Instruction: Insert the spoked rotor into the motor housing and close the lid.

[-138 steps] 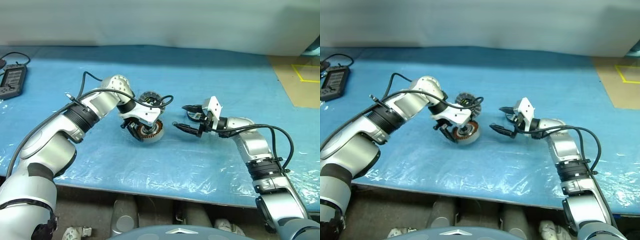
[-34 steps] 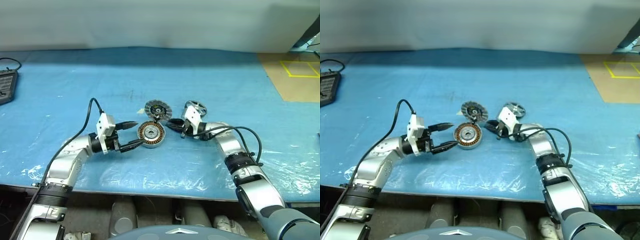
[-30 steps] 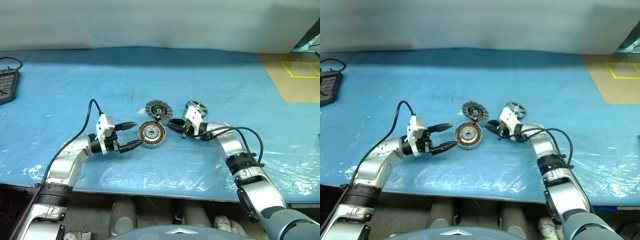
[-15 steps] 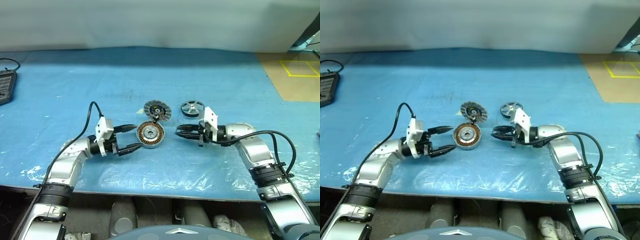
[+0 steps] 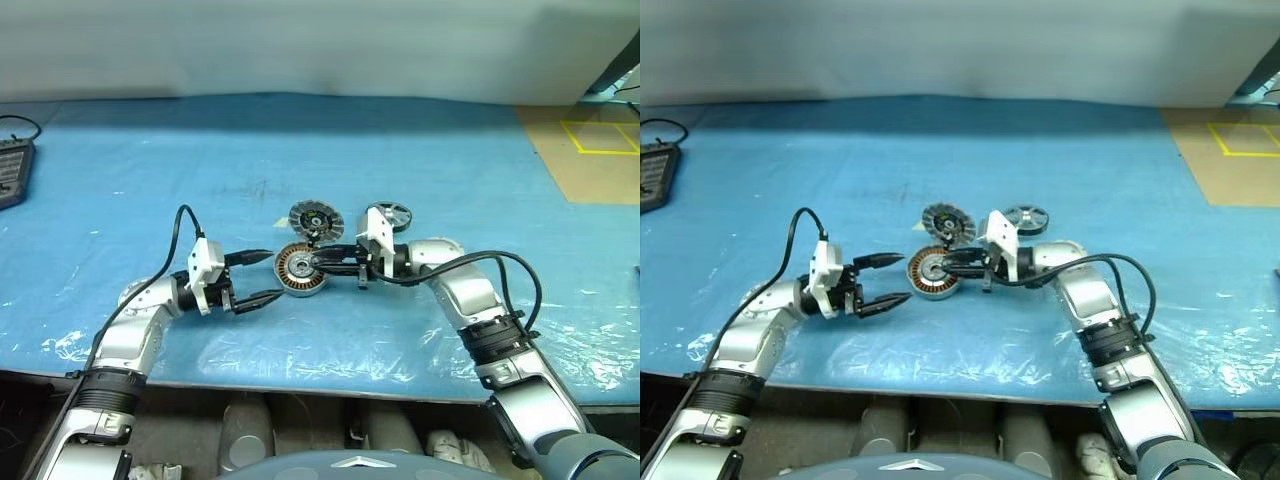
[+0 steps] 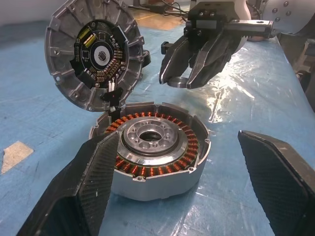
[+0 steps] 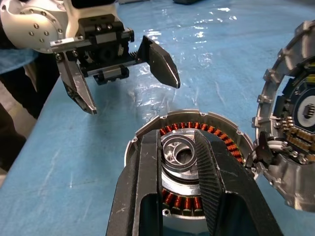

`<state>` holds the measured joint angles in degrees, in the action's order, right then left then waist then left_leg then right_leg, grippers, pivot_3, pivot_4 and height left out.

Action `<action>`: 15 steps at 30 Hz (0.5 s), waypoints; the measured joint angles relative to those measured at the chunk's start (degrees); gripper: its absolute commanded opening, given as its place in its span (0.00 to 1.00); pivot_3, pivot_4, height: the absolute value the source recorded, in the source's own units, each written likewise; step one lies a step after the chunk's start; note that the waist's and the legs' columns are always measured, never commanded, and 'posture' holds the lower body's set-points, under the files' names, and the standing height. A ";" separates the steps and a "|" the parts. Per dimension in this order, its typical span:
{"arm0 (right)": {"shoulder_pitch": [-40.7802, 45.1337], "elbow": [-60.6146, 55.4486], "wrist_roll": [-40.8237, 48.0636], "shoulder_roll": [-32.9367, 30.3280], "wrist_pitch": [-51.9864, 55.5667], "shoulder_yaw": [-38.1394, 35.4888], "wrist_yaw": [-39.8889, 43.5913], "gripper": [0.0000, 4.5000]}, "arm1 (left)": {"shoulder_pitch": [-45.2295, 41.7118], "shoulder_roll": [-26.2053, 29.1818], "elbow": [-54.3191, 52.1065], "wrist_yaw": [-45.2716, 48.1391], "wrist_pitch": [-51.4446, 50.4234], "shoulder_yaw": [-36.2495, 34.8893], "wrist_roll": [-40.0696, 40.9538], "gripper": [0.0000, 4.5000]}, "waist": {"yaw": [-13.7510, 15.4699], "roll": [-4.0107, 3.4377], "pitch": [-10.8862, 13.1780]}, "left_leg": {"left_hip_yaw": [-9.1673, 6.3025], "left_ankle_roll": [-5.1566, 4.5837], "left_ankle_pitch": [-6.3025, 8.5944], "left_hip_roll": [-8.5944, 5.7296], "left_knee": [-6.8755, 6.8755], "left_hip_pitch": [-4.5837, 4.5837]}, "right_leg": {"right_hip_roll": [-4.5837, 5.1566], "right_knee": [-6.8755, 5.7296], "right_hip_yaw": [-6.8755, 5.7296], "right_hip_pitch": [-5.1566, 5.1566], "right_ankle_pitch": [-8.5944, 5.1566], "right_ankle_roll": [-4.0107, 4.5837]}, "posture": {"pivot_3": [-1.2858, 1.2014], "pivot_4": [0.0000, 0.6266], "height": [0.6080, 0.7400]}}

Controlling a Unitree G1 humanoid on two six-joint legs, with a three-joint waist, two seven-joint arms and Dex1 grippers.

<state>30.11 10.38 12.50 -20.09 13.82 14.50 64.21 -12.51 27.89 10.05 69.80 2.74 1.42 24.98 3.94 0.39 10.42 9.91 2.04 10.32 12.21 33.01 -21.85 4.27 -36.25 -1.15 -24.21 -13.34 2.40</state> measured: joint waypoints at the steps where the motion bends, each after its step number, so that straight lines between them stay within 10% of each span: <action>1: 0.53 1.24 -0.71 0.61 -0.43 0.33 -0.67 0.13 | 0.13 -0.02 0.00 -0.07 0.00 0.00 -0.04 0.90 | -0.01 0.00 0.00 | 0.00 0.01 0.00 0.00 0.00 0.00 | 0.00 0.00 0.00 0.00 0.00 0.00 | 0.52 0.24 1.00; 15: 2.04 6.59 -3.85 3.72 -3.42 2.51 -2.76 0.13 | 0.24 -0.11 0.00 -0.76 0.58 0.00 -0.52 0.90 | -0.01 0.00 0.00 | 0.00 0.10 -0.05 -0.04 -0.01 0.01 | -0.01 -0.02 0.00 0.00 0.00 0.00 | 0.52 0.24 1.00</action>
<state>32.15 16.97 8.65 -16.37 10.40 17.01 61.45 -12.26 27.78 10.05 69.03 3.32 1.42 24.46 3.93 0.39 10.42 9.92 2.13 10.26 12.17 33.00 -21.85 4.26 -36.28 -1.15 -24.22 -13.34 2.40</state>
